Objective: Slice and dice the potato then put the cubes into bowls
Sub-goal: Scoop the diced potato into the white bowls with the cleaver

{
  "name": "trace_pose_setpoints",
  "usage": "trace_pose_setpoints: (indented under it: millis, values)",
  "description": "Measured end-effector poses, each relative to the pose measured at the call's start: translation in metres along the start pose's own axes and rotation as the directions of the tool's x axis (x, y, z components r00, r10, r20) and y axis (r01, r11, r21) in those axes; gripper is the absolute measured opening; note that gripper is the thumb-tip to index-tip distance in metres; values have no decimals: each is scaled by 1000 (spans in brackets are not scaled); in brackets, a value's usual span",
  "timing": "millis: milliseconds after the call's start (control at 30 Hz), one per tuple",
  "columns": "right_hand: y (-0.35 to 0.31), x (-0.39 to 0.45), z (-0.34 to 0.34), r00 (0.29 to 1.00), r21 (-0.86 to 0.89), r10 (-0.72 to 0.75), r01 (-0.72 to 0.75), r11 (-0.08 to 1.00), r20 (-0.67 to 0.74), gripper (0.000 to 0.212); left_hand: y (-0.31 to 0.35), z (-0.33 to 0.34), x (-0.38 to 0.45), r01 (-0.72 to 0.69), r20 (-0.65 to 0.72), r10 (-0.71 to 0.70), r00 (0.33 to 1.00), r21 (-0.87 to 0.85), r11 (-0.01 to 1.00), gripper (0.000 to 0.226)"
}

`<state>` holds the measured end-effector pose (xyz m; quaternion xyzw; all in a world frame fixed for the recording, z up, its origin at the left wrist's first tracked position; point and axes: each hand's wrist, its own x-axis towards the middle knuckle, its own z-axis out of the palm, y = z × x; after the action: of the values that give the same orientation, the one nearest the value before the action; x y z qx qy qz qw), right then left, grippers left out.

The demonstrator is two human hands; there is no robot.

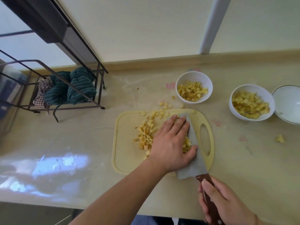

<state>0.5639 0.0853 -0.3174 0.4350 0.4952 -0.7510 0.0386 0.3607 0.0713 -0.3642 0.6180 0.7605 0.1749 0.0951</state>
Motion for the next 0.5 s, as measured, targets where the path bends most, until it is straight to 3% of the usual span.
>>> trace_pose_setpoints:
  millis: [300,500]
  values:
    - [-38,-19,-17,997,51,-69,70,996,-23,47,25,-43,34,-16,2,16,1000,14,1000,78]
    - [-80,-13,-33,996,175,-79,85,981,-40,51,35,-66,87,-5,107,7,994,-17,1000,81]
